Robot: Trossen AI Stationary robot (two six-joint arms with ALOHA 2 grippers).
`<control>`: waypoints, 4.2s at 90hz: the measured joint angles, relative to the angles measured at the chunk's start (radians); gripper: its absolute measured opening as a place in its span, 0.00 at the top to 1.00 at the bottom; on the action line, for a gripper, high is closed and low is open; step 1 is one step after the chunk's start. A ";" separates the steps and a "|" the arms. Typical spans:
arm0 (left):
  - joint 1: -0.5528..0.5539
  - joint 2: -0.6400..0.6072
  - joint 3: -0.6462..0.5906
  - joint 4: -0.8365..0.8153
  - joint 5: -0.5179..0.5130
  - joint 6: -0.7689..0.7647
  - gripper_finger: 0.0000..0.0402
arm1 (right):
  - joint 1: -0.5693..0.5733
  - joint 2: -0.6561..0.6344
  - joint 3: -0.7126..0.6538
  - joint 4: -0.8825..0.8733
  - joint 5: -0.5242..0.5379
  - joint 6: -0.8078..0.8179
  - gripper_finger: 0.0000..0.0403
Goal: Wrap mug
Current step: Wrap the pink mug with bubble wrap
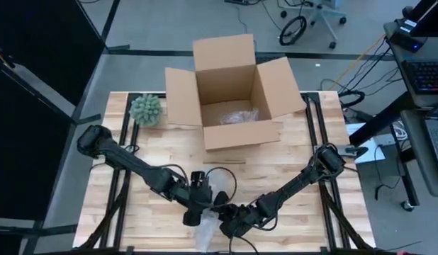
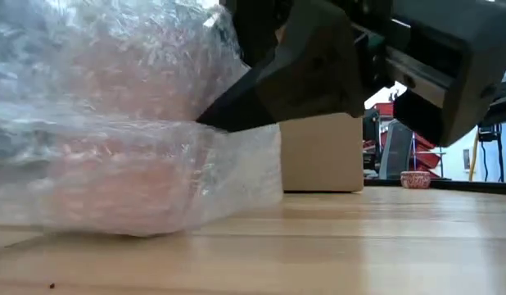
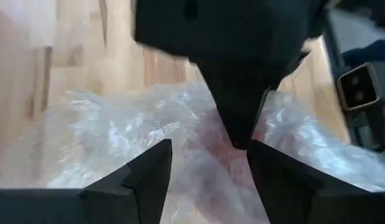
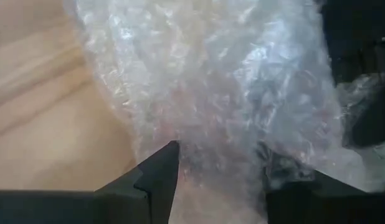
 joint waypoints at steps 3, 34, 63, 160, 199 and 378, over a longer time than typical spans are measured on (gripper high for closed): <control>-0.001 -0.015 0.000 -0.003 -0.002 0.000 0.51 | 0.000 0.000 0.000 0.001 0.000 0.000 0.56; -0.151 -0.127 -0.005 -0.204 -0.341 -0.111 0.51 | 0.000 0.000 0.000 0.005 0.008 0.002 0.52; -0.297 -0.140 -0.260 0.020 -0.450 -0.369 0.51 | -0.010 -0.001 0.000 0.013 0.004 0.130 0.50; -0.034 0.163 -0.445 0.781 -0.135 0.028 0.51 | -0.041 -0.020 0.160 -0.423 -0.116 0.435 0.50; -0.036 0.168 -0.444 0.796 -0.127 0.025 0.51 | -0.094 0.019 0.280 -0.590 -0.376 0.557 0.50; 0.022 0.125 -0.381 0.695 -0.178 -0.187 0.51 | -0.101 0.028 0.398 -0.725 -0.387 0.608 0.50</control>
